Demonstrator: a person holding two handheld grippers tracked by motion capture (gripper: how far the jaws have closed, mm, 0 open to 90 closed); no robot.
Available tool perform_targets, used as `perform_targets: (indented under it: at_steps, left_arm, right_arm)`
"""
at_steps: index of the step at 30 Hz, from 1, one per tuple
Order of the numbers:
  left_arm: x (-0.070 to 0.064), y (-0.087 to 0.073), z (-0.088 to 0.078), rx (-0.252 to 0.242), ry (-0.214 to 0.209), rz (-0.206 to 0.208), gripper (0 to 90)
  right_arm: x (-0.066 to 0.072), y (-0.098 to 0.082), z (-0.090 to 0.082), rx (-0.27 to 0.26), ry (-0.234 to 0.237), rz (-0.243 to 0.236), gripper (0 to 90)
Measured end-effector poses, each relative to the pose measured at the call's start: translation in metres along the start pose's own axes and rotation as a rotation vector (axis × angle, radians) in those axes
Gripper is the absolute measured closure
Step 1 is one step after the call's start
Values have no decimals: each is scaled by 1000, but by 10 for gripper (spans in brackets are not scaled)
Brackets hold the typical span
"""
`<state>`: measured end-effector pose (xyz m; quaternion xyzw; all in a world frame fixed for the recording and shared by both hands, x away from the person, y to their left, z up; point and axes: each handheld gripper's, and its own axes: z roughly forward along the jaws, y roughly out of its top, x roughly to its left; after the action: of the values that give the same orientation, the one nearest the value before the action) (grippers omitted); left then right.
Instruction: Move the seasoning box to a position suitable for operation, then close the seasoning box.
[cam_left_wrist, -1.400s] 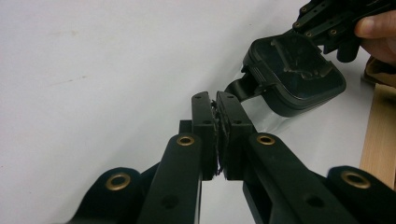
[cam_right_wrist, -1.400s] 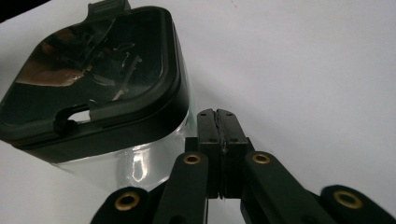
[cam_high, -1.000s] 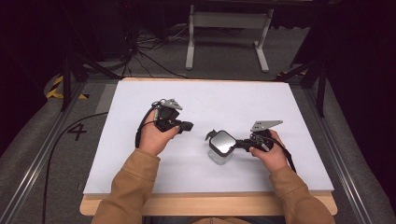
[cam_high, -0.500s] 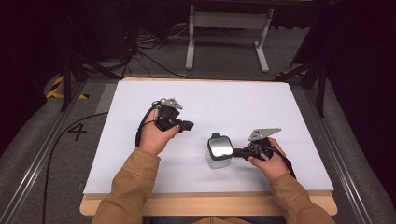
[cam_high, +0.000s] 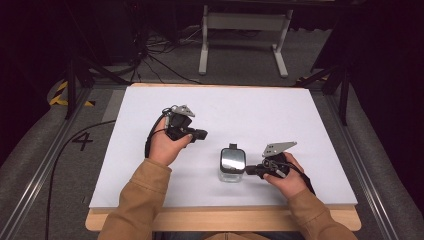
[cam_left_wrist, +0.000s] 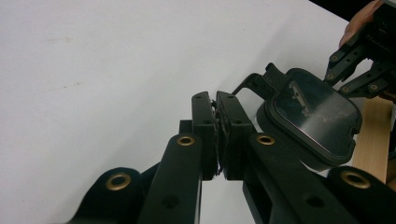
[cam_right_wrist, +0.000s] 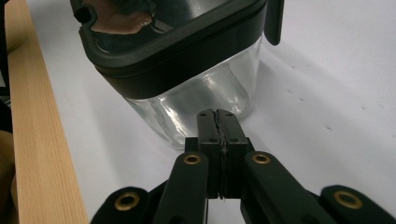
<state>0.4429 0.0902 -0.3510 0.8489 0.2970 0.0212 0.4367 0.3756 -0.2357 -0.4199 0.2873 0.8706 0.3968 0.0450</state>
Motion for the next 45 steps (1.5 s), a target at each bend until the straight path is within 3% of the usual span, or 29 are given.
perform_targets:
  at_steps: [4,14,27,31,38,45]
  left_arm:
    - [1,-1,-3,-7,2,1,868]
    - [3,-8,-14,-19,27,-14,863]
    - [8,-43,-55,-59,108,-107,855]
    - [10,-53,-67,-74,129,-132,853]
    - [19,-68,-80,-77,173,-168,847]
    - [32,-75,-76,-62,196,-206,830]
  right_arm:
    - [-2,2,-8,-4,-24,-7,900]
    - [-16,10,-41,-72,-94,3,900]
    - [-44,16,-73,-135,-150,34,847]
    - [-58,15,-83,-151,-170,70,841]
    - [-78,8,-95,-131,-231,113,799]
    - [-100,-6,-98,-85,-305,167,697]
